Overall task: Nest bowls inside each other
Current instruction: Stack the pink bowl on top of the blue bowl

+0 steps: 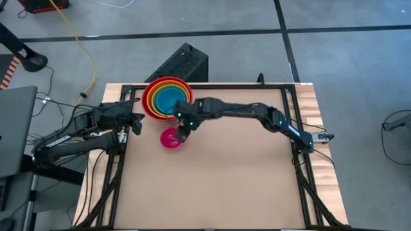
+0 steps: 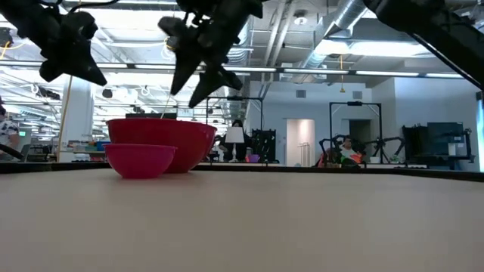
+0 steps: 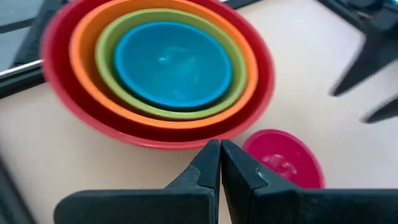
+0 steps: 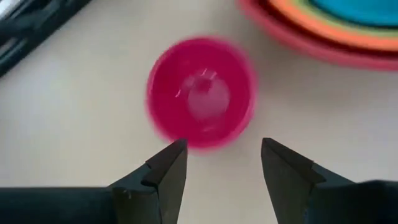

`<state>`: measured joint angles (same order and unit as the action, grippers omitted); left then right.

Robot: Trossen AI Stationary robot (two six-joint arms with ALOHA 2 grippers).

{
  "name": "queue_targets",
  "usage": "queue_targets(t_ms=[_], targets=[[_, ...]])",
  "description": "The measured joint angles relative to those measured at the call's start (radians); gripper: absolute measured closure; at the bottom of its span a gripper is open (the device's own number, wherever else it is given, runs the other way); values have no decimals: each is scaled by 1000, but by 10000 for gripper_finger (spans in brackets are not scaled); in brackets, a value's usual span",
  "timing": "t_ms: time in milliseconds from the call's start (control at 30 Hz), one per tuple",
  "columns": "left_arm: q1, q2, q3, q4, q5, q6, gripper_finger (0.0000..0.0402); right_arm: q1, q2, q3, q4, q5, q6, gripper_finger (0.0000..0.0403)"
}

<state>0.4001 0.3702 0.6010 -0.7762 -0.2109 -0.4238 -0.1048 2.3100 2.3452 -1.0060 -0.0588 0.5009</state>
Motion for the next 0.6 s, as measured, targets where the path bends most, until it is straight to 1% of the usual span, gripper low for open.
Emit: queue_targets(t_ms=[67, 167, 400, 467, 600], targets=[[0, 0, 0, 16, 36, 12, 401, 17, 4, -2, -1, 70, 49, 196], [0, 0, 0, 39, 88, 32, 402, 31, 28, -12, 59, 112, 118, 196], [0, 0, 0, 33, 147, 47, 402, 26, 113, -15, 83, 115, 180, 196], [0, 0, 0, 33, 153, 53, 402, 24, 134, -13, 111, 114, 184, 196], [-1, 0, 0, 30, 154, 53, 402, 24, 173, -15, 111, 115, 199, 196]])
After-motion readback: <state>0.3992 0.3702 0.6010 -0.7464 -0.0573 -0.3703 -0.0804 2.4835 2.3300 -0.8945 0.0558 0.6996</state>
